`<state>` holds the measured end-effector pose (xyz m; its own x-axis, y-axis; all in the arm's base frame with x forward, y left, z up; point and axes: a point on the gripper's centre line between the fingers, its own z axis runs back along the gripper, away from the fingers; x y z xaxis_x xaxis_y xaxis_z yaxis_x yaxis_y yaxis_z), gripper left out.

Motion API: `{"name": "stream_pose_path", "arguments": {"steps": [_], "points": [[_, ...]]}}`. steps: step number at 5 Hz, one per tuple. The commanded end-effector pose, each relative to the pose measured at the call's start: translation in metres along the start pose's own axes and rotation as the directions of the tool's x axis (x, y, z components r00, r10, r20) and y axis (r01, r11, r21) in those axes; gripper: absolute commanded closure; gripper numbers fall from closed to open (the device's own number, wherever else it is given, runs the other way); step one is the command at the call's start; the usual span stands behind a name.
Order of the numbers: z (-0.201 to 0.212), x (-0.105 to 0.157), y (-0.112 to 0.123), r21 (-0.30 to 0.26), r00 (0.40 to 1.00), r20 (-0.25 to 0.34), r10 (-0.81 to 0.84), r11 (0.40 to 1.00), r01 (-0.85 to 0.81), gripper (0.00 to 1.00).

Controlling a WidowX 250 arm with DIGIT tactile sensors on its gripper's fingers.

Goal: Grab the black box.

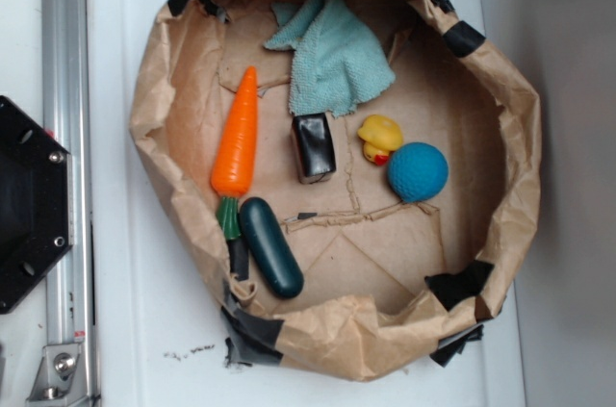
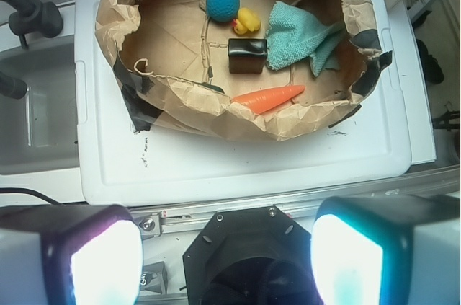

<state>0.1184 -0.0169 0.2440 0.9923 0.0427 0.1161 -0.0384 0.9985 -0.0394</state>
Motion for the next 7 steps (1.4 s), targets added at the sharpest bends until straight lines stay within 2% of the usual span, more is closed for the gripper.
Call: {"name": "stream_pose_path", "arguments": {"steps": [1,2,3,4,5,6,7], "points": [[0.0,0.0,0.0,0.0,1.0,0.0,0.0,1.0,0.0,0.0],[-0.015,0.05,0.037,0.158,0.999,-0.025,-0.022,0.987,0.026,0.0],[-0.035,0.103,0.075,0.196,0.985,-0.106,-0.136,0.968,0.154,0.0],[-0.061,0.159,0.086,0.169,0.916,-0.139,-0.375,0.903,0.395,0.0],[-0.092,0.158,0.078,0.137,0.799,-0.093,-0.594,0.787,0.601,0.0],[-0.102,0.121,0.045,0.081,0.633,-0.012,-0.774,0.63,0.772,0.0],[-0.097,0.102,0.038,0.058,0.425,0.026,-0.905,0.426,0.903,0.0]]}}
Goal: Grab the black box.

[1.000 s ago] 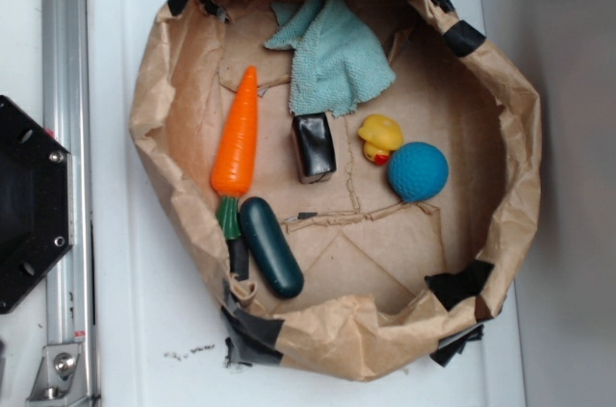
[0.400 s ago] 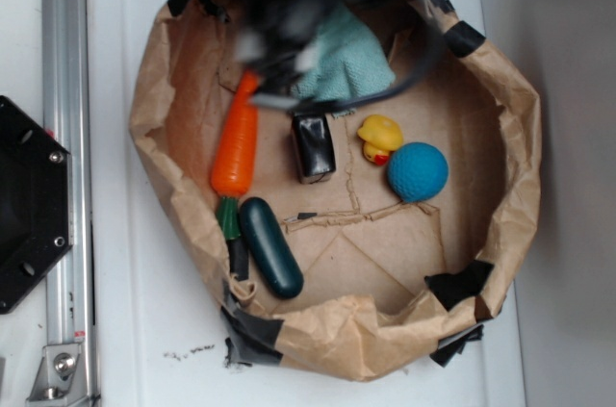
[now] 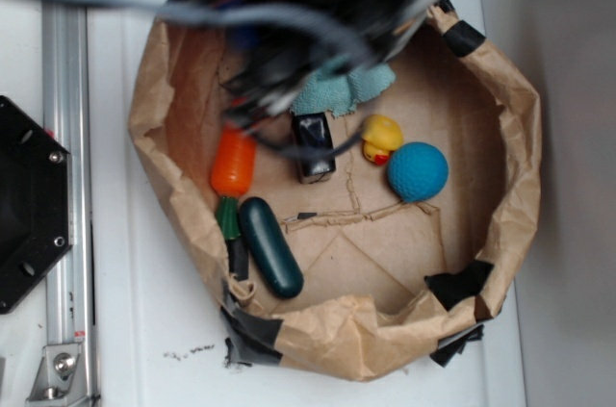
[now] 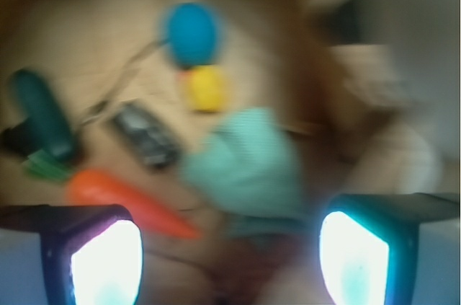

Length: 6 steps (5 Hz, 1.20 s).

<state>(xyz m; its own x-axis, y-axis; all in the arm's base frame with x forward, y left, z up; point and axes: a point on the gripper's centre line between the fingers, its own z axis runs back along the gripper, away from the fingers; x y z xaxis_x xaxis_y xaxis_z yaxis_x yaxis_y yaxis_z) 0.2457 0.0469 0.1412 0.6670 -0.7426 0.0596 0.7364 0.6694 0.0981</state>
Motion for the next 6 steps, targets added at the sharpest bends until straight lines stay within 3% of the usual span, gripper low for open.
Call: {"name": "stream_pose_path", "arguments": {"steps": [1,2,4,5,6], "points": [[-0.012,0.012,-0.02,-0.023,0.929,0.074,-0.362,0.931,0.364,0.0],[-0.048,0.026,-0.017,-0.066,0.902,0.098,-0.421,0.901,0.428,0.0],[-0.103,0.048,-0.07,-0.162,0.813,0.082,-0.577,0.797,0.582,0.0],[-0.105,0.052,-0.076,-0.154,0.819,0.067,-0.569,0.805,0.572,1.0],[-0.082,0.052,-0.057,-0.096,0.858,0.069,-0.509,0.852,0.514,1.0]]}}
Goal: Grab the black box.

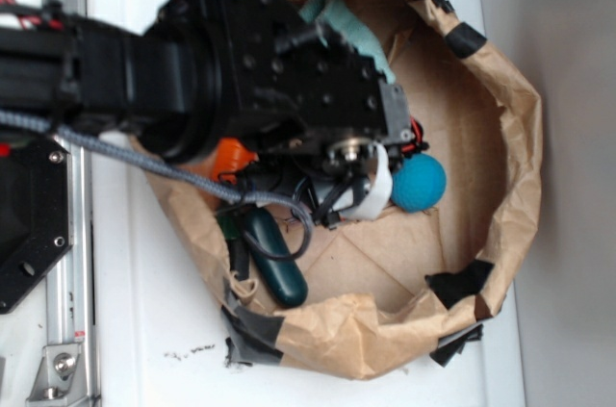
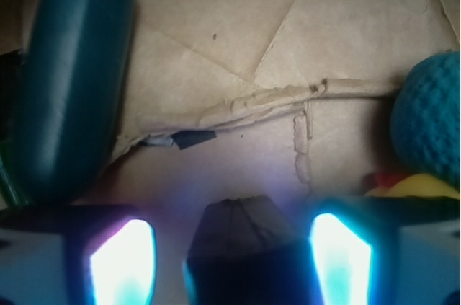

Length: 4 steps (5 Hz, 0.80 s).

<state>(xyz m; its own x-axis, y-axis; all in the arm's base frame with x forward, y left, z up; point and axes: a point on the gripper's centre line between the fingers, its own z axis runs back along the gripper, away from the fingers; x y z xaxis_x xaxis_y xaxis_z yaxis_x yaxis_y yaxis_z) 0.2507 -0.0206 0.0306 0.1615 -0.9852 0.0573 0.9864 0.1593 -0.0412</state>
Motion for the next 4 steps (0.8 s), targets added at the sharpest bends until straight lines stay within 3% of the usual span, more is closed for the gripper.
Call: {"name": "stream_pose_path", "arguments": {"steps": [1,2,3,4], "points": [[0.077,-0.003,0.009,0.167,0.991,0.08,0.105,0.979,-0.117,1.0],[0.128,-0.007,0.012,0.23,0.979,0.142,0.144,0.957,-0.174,1.0],[0.166,-0.003,0.018,0.224,0.952,0.158,0.261,0.93,-0.292,1.0],[0.164,0.001,0.018,0.161,0.925,0.183,0.334,0.918,-0.364,1.0]]}}
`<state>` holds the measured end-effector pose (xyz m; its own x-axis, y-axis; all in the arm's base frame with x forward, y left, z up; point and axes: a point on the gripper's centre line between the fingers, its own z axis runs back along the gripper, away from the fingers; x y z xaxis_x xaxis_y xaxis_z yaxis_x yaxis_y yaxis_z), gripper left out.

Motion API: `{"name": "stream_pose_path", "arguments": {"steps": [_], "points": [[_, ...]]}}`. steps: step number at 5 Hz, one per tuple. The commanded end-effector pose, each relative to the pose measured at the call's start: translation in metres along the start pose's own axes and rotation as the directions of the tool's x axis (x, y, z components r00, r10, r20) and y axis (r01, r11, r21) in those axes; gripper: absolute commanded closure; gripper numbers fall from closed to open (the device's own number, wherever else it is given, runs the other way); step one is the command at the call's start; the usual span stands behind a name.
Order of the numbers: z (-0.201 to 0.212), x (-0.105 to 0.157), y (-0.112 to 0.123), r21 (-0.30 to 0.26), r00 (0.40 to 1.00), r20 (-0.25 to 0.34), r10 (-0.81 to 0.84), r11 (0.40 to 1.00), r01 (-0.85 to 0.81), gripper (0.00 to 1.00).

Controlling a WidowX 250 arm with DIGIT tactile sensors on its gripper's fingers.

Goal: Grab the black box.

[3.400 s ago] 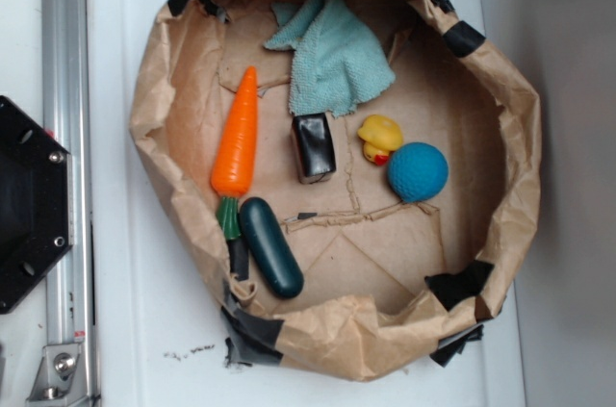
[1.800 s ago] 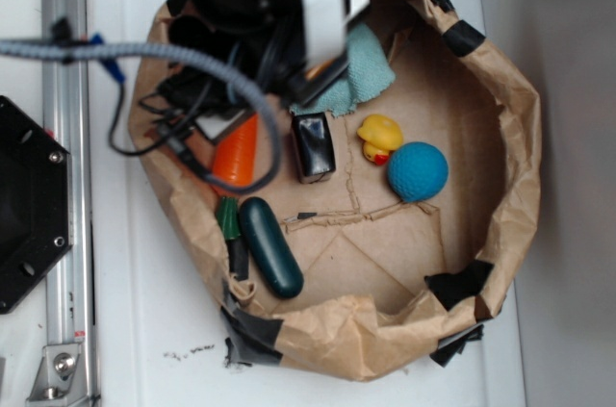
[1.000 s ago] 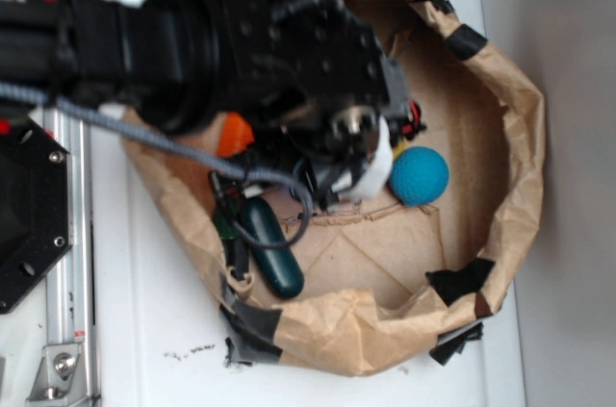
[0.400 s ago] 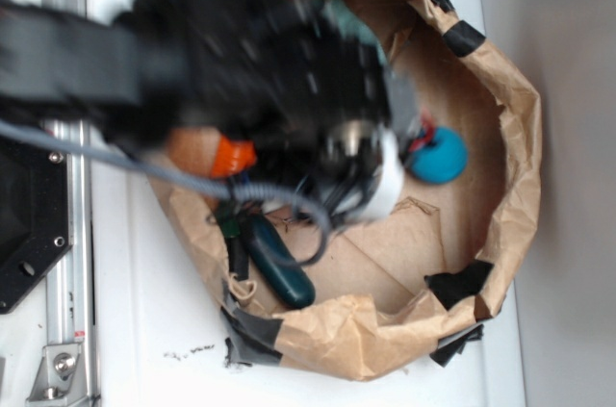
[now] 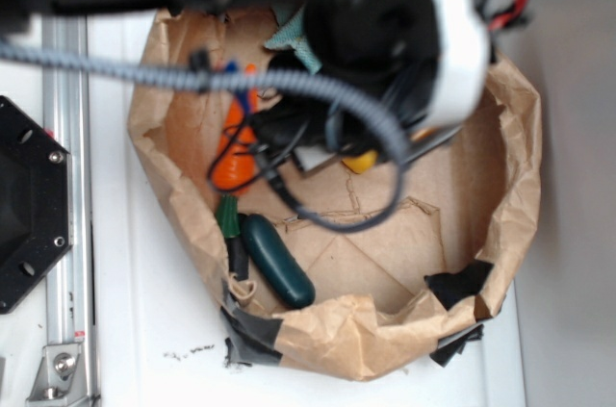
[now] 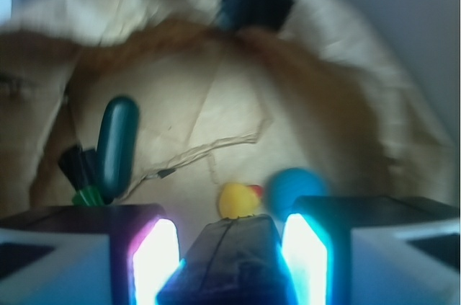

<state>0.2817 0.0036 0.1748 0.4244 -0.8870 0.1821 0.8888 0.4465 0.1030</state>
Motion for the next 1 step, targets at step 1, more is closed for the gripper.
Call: {"name": "stream_pose_path", "arguments": {"steps": [1], "points": [[0.0132,0.0158,-0.0167,-0.022,0.995,0.008,0.095,0.995,-0.094,1.0]]}}
